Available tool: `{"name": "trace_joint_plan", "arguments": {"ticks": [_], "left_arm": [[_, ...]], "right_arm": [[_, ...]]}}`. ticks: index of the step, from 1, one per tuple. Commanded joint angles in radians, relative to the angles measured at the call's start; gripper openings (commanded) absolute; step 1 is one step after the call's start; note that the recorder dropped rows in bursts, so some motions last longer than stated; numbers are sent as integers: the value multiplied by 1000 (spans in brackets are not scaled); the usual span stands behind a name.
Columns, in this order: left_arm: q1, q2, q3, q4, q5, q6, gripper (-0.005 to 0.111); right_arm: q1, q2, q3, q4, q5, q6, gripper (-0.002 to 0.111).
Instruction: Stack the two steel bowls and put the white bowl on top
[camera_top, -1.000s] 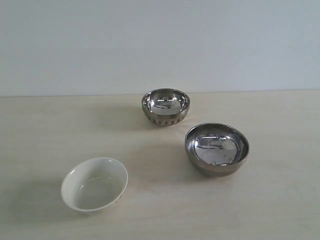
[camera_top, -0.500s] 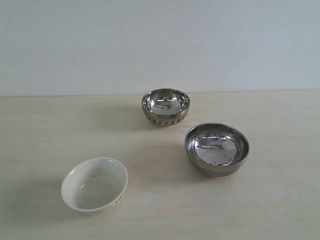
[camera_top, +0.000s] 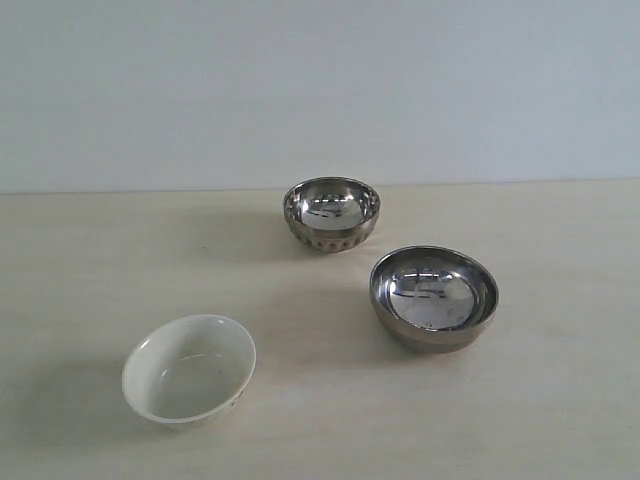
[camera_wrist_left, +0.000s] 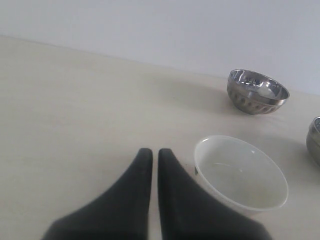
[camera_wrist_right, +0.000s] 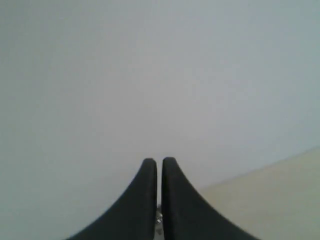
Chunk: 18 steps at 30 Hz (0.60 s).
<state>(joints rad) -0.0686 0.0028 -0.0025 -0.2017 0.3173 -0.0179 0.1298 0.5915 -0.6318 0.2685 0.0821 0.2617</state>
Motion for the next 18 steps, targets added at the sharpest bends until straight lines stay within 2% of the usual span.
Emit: {"name": "trace_joint_plan", "arguments": {"ticks": [1, 5, 8, 11, 18], "left_arm": [[2, -3, 3, 1, -4, -9, 4], [2, -3, 3, 1, -4, -9, 4], [2, -3, 3, 1, -4, -9, 4], [2, -3, 3, 1, -4, -9, 4], [2, -3, 3, 1, -4, -9, 4]], "right_arm": [[3, 266, -158, -12, 167, -133, 5], [3, 476, -307, -12, 389, -254, 29], [3, 614, -399, -12, 522, -271, 49], [3, 722, -450, -16, 581, -267, 51], [10, 942, -457, 13, 565, -280, 51]]}}
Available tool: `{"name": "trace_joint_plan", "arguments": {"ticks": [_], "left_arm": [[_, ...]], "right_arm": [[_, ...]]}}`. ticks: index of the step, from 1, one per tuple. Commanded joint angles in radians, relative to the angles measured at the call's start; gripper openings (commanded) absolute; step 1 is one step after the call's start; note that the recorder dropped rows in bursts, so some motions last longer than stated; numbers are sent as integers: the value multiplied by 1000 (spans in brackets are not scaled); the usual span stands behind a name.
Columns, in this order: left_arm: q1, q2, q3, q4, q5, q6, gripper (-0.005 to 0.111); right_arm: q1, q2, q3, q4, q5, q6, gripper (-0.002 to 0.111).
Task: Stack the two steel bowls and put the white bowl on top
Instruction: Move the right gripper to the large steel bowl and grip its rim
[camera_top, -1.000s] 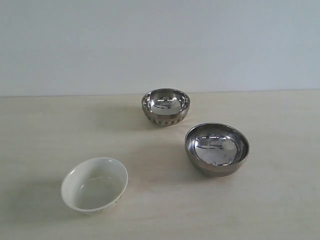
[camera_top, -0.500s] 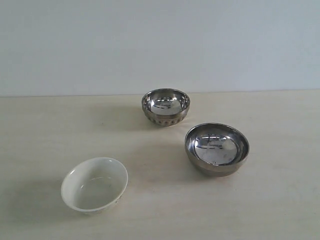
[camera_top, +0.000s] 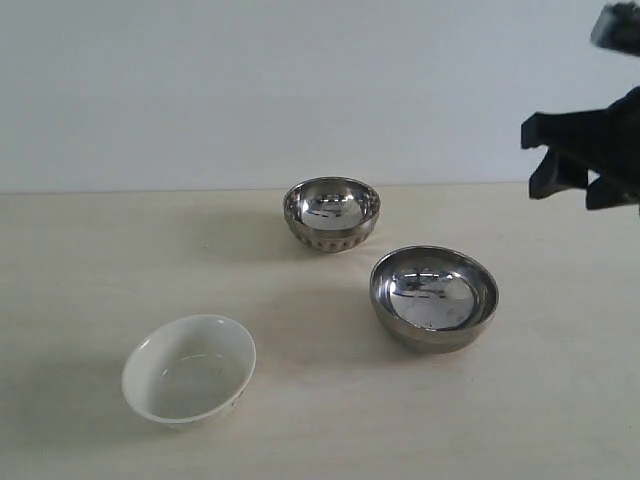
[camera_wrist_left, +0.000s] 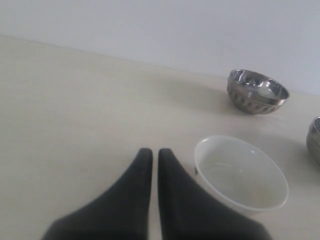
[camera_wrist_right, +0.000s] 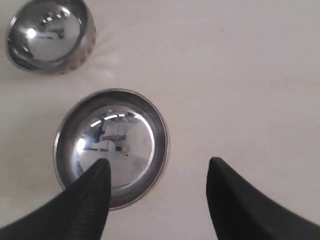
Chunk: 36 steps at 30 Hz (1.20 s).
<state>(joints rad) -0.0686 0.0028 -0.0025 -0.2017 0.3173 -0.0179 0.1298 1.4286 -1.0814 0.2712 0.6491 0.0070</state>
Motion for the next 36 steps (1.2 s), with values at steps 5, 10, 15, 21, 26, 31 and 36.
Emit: {"name": "trace_joint_plan", "arguments": {"ticks": [5, 10, 15, 21, 26, 31, 36], "left_arm": [[2, -3, 3, 1, -4, -9, 4], [2, -3, 3, 1, -4, -9, 4], [2, -3, 3, 1, -4, -9, 4], [2, -3, 3, 1, -4, -9, 4], [2, -3, 3, 1, -4, -9, 4], [2, -3, 3, 1, -4, -9, 4], [2, -3, 3, 1, -4, -9, 4]], "right_arm": [[22, 229, -7, 11, -46, -26, 51], [22, 301, -7, 69, -87, -78, 51], [49, 360, -7, 99, -141, -111, 51], [103, 417, -7, 101, -219, -108, 51], [108, 457, -7, 97, -251, -106, 51], [109, 466, -7, 97, -265, -106, 29], [109, 466, -7, 97, -247, -148, 0]]}}
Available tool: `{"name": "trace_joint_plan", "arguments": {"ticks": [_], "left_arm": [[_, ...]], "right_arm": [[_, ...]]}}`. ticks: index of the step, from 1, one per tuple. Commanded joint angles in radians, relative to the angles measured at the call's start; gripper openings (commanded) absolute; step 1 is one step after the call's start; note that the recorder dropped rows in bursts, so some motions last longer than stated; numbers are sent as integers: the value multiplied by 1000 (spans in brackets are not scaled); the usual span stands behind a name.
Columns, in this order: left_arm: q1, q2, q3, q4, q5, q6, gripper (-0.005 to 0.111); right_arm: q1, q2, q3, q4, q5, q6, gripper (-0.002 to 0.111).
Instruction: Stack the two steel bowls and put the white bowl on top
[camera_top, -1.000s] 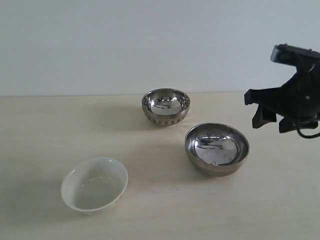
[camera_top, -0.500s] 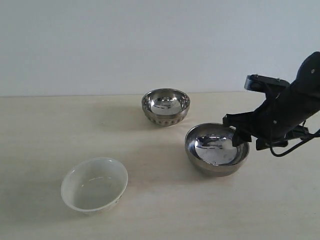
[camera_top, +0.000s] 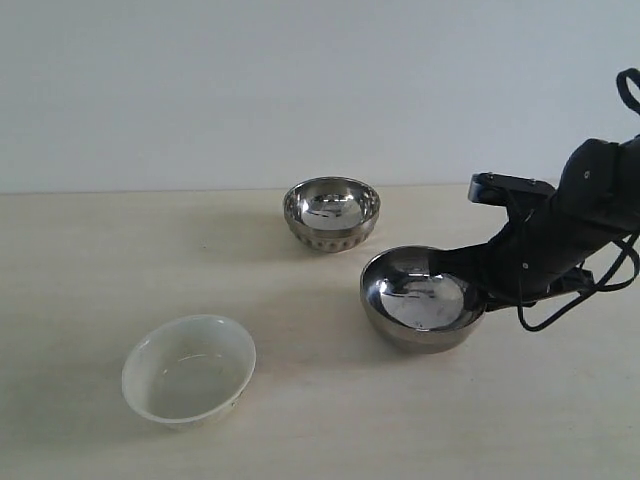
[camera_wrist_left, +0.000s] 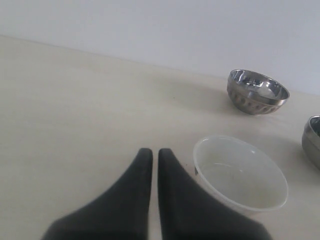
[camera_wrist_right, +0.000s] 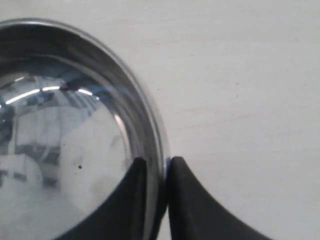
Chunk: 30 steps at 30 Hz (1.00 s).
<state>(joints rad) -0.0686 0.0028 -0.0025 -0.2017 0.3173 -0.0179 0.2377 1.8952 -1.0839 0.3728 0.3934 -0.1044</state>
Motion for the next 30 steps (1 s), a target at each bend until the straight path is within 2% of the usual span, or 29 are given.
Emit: {"name": "trace_joint_plan", "arguments": {"ticks": [1, 18, 25, 30], "left_arm": [[2, -3, 3, 1, -4, -9, 4], [2, -3, 3, 1, -4, -9, 4], [2, -3, 3, 1, -4, -9, 4], [2, -3, 3, 1, -4, -9, 4]], "right_arm": [[2, -1, -5, -5, 22, -44, 0], [27, -181, -5, -15, 291, -78, 0], [175, -167, 17, -2, 179, -29, 0], [222, -131, 17, 4, 124, 21, 0]]}}
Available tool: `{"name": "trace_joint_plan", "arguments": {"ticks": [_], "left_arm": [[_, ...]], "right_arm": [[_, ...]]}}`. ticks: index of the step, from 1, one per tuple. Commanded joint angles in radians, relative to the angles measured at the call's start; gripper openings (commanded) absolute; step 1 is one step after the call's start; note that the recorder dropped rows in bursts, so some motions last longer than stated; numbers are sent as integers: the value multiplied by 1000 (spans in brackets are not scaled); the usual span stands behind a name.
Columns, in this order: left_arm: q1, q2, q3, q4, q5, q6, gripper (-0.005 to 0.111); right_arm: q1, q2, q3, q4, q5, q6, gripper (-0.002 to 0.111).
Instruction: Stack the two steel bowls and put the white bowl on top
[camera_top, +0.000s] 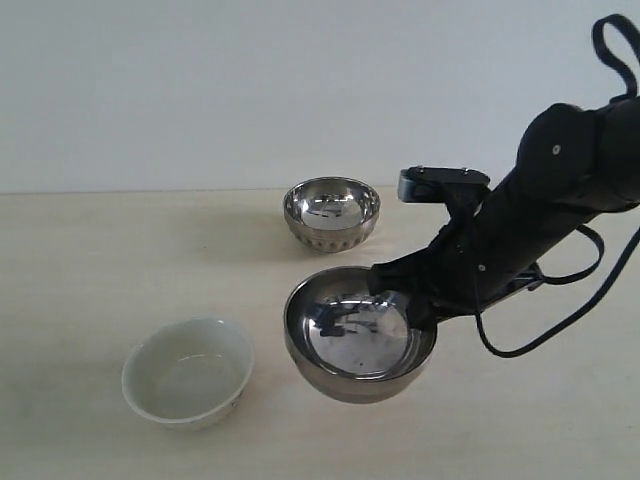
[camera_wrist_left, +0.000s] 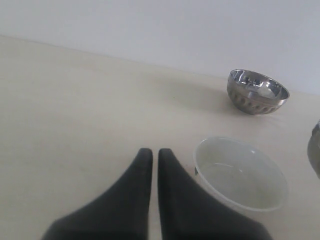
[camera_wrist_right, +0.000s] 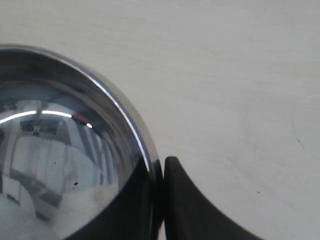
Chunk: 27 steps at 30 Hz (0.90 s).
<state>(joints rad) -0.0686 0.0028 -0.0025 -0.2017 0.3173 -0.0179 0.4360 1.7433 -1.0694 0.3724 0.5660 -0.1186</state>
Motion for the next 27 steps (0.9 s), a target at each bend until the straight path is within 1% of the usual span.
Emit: {"name": "trace_joint_plan", "arguments": {"ticks": [1, 7, 13, 24, 25, 27], "left_arm": [[2, -3, 3, 1, -4, -9, 4], [2, -3, 3, 1, -4, -9, 4], [2, -3, 3, 1, -4, -9, 4], [2, -3, 3, 1, -4, -9, 4], [2, -3, 3, 1, -4, -9, 4], [2, -3, 3, 1, -4, -9, 4]], "right_arm": [[26, 26, 2, 4, -51, 38, 0], [31, 74, 2, 10, -57, 38, 0], [53, 114, 2, 14, -107, 38, 0], [53, 128, 2, 11, -125, 44, 0], [53, 131, 2, 11, -119, 44, 1], [53, 144, 2, 10, -111, 43, 14]]}}
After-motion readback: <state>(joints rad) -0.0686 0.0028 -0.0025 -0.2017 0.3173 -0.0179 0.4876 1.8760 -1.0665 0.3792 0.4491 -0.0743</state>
